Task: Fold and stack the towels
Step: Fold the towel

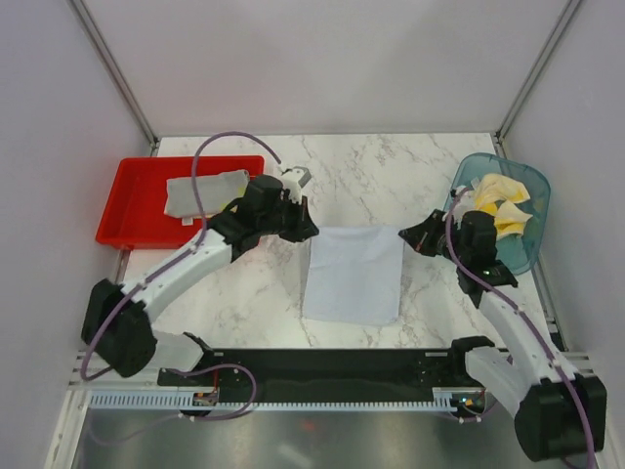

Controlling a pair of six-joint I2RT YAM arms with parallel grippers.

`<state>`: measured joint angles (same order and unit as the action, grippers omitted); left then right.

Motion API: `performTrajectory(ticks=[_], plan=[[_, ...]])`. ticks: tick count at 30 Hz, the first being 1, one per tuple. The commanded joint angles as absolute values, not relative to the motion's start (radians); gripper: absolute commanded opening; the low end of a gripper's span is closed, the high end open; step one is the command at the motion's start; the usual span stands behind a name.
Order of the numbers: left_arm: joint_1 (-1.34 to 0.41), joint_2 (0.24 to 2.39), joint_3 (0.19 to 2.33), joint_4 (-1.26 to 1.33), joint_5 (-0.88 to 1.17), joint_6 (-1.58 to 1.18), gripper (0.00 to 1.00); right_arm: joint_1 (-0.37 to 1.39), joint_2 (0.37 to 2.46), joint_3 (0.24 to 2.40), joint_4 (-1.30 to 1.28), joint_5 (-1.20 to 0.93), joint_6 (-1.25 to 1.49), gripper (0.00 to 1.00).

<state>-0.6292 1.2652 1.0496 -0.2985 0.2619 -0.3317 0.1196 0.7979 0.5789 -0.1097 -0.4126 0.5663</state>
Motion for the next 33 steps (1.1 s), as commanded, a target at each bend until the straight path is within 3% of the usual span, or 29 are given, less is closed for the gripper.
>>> performTrajectory(ticks=[1, 7, 13, 16, 19, 22, 24, 26, 29, 32, 33], plan=[[-0.569, 1.471, 1.067, -0.207, 0.209, -0.311, 0.02, 0.117, 0.978, 0.535, 0.203, -0.361, 0.594, 0.0], [-0.457, 1.822, 1.282, -0.172, 0.305, -0.288, 0.02, 0.118, 1.504, 0.692, 0.35, -0.386, 0.514, 0.0], [-0.413, 1.983, 1.487, -0.185, 0.361, -0.261, 0.05, 0.118, 1.701, 0.86, 0.357, -0.387, 0.48, 0.02], [-0.407, 2.069, 1.596, -0.25, 0.325, -0.236, 0.18, 0.118, 1.778, 0.951, 0.307, -0.367, 0.459, 0.11], [-0.397, 2.105, 1.672, -0.304, 0.278, -0.216, 0.49, 0.118, 1.807, 1.038, 0.218, -0.321, 0.431, 0.33], [-0.393, 2.097, 1.71, -0.348, 0.226, -0.203, 0.57, 0.118, 1.804, 1.127, 0.083, -0.275, 0.391, 0.45], [-0.391, 2.074, 1.715, -0.365, 0.193, -0.202, 0.6, 0.118, 1.784, 1.164, -0.033, -0.214, 0.393, 0.46], [-0.393, 2.022, 1.689, -0.367, 0.207, -0.206, 0.61, 0.118, 1.732, 1.164, -0.077, -0.227, 0.405, 0.45], [-0.393, 1.967, 1.64, -0.364, 0.281, -0.232, 0.61, 0.146, 1.648, 1.112, -0.104, -0.291, 0.436, 0.36], [-0.396, 1.967, 1.585, -0.356, 0.385, -0.267, 0.59, 0.176, 1.589, 1.031, -0.112, -0.389, 0.478, 0.05], [-0.403, 1.971, 1.569, -0.353, 0.418, -0.273, 0.58, 0.184, 1.574, 0.966, -0.074, -0.42, 0.503, 0.0]])
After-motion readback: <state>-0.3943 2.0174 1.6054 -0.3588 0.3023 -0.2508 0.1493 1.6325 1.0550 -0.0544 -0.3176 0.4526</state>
